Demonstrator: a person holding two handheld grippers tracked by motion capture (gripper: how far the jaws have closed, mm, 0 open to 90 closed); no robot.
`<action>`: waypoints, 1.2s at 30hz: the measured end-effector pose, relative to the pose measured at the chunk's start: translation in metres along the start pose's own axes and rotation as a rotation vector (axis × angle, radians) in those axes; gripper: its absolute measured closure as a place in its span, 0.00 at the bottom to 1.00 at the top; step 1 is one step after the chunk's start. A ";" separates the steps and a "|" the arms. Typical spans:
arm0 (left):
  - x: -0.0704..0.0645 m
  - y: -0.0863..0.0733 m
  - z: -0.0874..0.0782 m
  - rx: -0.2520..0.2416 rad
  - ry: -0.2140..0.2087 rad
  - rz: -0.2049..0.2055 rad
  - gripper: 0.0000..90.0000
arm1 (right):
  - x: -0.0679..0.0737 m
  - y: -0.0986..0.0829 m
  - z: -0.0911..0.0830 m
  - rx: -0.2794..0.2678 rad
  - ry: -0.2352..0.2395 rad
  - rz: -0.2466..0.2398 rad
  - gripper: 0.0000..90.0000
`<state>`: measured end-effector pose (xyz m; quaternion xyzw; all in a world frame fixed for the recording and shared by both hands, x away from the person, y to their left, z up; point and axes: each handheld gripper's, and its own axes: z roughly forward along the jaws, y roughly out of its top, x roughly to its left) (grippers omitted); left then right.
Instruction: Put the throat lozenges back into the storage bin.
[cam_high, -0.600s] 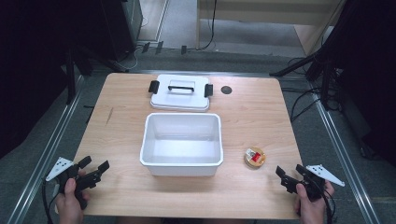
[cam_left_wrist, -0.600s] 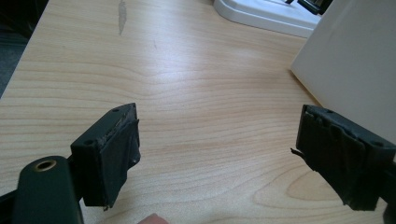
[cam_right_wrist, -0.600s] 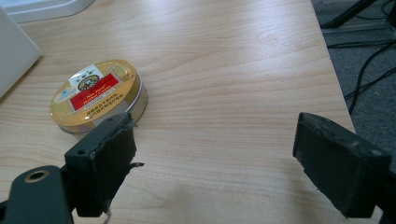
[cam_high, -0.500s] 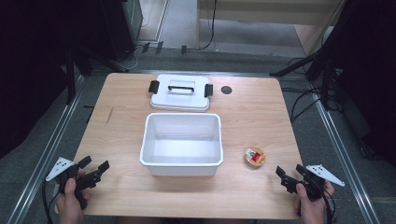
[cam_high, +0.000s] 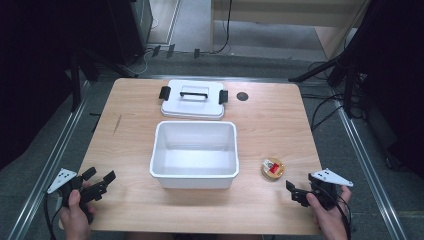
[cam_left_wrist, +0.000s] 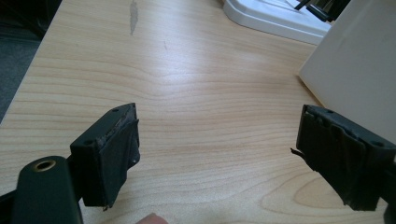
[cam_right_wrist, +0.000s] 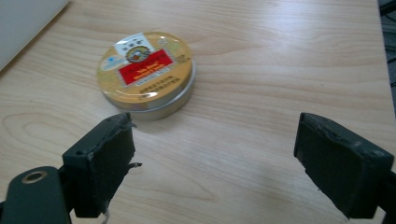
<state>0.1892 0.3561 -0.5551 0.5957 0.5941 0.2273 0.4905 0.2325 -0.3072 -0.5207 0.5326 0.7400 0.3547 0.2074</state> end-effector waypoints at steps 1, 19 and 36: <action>0.000 0.000 0.000 -0.001 -0.002 0.005 0.15 | 0.003 0.004 0.000 0.025 0.003 -0.012 0.13; -0.001 0.000 0.001 0.008 -0.022 0.024 0.16 | 0.034 0.065 0.031 0.488 0.061 -0.154 0.07; -0.003 0.001 0.002 0.018 -0.034 0.045 0.16 | 0.045 0.096 0.073 0.681 0.024 -0.110 0.06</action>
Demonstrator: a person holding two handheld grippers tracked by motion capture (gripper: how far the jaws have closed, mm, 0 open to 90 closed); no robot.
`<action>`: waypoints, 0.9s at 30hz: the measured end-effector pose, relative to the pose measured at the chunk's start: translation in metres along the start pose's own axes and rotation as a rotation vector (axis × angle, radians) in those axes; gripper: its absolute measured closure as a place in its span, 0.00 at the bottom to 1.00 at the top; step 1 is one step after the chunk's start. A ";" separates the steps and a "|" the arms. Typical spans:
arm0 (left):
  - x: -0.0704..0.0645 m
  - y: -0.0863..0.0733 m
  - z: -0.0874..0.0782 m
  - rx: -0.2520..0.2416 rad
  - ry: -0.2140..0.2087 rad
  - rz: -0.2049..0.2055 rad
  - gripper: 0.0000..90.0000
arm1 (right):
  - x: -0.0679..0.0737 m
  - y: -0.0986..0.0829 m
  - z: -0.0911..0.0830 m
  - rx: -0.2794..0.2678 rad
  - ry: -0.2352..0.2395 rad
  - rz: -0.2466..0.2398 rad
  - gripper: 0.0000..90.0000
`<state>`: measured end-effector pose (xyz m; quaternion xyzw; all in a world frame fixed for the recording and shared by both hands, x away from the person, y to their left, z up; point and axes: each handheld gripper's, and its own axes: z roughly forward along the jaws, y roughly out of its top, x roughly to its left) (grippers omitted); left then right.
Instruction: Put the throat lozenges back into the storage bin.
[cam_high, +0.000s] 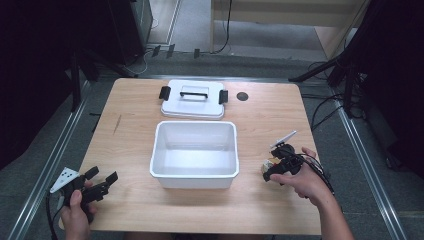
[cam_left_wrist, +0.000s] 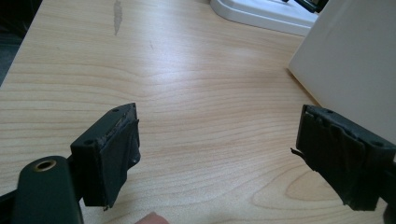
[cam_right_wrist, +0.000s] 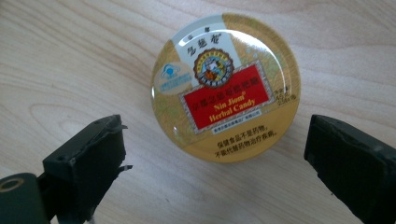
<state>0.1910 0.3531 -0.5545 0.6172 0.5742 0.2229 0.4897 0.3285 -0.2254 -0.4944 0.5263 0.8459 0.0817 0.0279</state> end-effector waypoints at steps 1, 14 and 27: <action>0.000 0.000 0.000 0.000 0.000 0.000 0.16 | 0.000 0.000 0.000 0.000 0.000 0.000 0.06; 0.000 0.000 0.000 0.001 -0.005 0.003 0.16 | 0.007 0.026 0.005 0.084 -0.001 0.033 0.06; 0.000 0.001 0.001 0.007 -0.005 0.001 0.16 | 0.004 0.033 0.014 0.109 -0.046 0.080 0.20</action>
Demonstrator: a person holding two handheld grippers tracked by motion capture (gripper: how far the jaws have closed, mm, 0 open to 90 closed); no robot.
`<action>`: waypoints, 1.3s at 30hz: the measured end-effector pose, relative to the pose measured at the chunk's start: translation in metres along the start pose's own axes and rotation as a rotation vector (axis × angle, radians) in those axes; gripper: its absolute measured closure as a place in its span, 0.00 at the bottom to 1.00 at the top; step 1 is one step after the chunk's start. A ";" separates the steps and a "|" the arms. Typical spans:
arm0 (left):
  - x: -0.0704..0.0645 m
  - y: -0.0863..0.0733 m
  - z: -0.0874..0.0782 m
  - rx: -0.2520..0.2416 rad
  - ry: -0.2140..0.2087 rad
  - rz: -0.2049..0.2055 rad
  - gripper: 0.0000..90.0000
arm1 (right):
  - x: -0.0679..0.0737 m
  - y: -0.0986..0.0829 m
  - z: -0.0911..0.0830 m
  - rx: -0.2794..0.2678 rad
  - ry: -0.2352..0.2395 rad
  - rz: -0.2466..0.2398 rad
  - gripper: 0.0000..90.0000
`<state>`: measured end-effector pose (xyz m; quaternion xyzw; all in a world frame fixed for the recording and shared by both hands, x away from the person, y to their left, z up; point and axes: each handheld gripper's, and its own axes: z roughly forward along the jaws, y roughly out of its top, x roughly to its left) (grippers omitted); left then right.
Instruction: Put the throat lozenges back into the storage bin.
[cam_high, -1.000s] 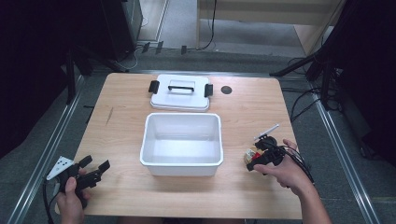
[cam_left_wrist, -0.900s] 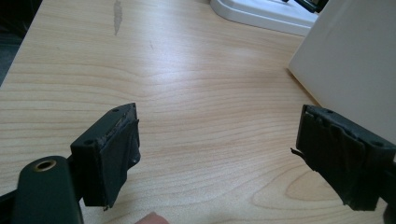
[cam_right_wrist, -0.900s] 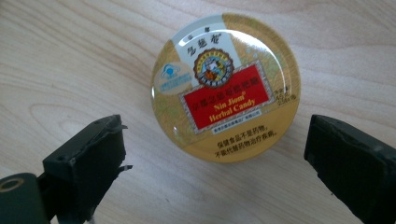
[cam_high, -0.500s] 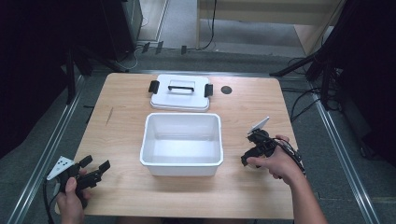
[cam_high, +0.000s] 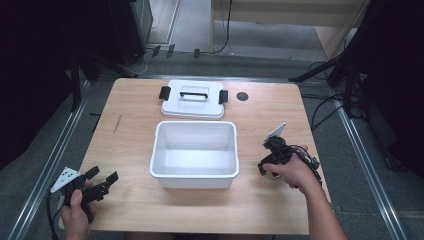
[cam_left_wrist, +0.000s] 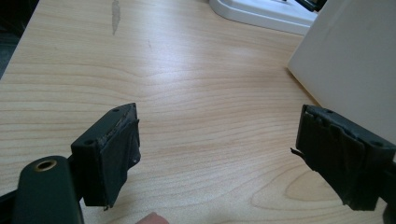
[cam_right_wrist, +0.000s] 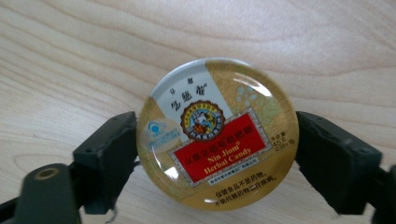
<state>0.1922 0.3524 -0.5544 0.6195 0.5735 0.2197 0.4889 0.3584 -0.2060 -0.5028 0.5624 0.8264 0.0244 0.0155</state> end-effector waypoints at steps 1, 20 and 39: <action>0.000 0.000 0.000 0.000 0.001 0.001 0.16 | 0.000 0.000 0.000 -0.004 0.001 -0.002 0.21; 0.000 0.000 0.000 -0.002 0.002 0.004 0.16 | 0.006 0.003 -0.016 -0.024 0.048 -0.087 0.23; -0.001 0.000 -0.001 -0.020 0.010 0.002 0.16 | 0.026 0.009 -0.076 -0.091 0.036 -0.216 0.23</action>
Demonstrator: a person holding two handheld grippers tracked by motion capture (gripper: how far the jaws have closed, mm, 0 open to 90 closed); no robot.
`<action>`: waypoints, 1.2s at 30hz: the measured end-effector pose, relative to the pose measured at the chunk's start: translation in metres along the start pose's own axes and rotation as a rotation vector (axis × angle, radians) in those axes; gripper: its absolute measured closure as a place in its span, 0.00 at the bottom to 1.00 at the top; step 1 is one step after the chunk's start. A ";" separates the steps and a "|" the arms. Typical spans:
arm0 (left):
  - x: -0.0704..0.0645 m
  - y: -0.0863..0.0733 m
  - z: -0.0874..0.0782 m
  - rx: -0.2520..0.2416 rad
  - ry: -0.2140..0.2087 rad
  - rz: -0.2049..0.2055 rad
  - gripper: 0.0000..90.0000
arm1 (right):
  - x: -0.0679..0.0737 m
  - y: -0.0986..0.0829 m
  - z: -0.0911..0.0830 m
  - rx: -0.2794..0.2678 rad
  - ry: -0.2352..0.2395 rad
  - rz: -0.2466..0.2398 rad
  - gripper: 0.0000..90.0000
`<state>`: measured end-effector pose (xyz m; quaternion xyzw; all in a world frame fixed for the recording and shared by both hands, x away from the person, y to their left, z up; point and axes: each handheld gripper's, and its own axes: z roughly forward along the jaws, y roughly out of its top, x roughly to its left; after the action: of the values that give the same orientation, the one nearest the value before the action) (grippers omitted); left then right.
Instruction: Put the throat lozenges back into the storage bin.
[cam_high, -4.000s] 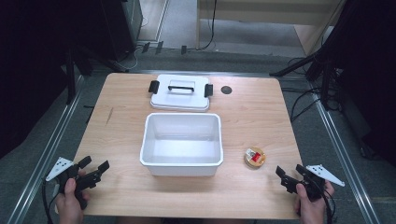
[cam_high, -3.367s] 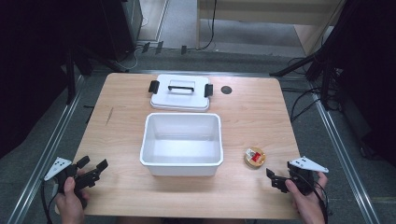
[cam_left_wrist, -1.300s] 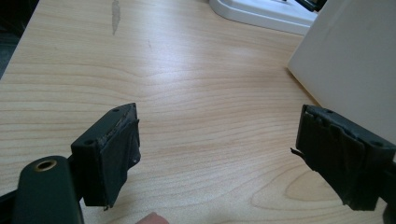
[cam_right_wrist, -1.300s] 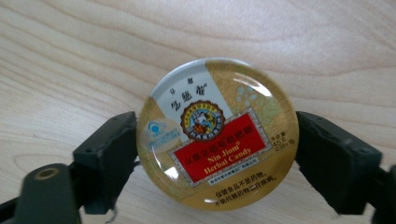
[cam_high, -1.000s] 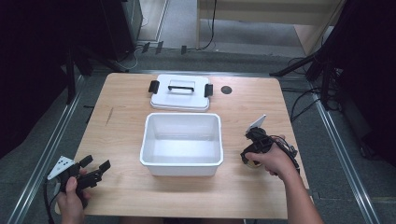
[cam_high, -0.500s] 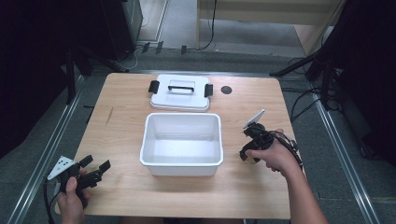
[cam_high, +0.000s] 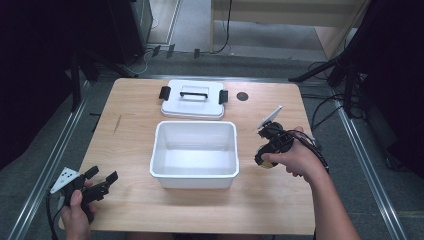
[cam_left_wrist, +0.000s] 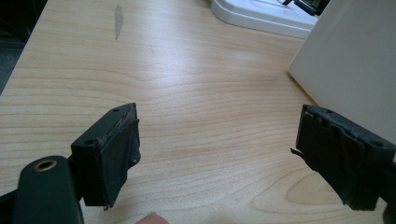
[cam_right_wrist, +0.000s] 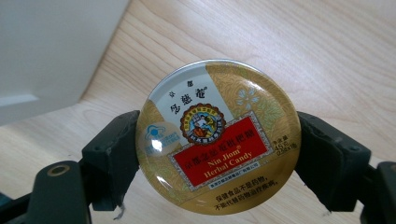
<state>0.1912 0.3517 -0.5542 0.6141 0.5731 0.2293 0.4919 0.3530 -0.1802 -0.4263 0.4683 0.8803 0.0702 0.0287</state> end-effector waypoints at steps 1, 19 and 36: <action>0.000 0.000 0.000 0.000 0.000 0.000 0.16 | 0.002 0.001 -0.003 0.000 -0.001 -0.009 0.23; 0.000 0.000 0.000 -0.005 0.001 0.002 0.16 | 0.033 0.030 -0.049 -0.032 -0.005 -0.116 0.23; 0.000 0.000 0.000 -0.006 -0.002 -0.002 0.16 | 0.073 0.055 -0.061 -0.060 0.033 -0.188 0.23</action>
<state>0.1914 0.3518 -0.5542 0.6122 0.5724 0.2301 0.4946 0.3505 -0.0949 -0.3569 0.3816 0.9181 0.1013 0.0348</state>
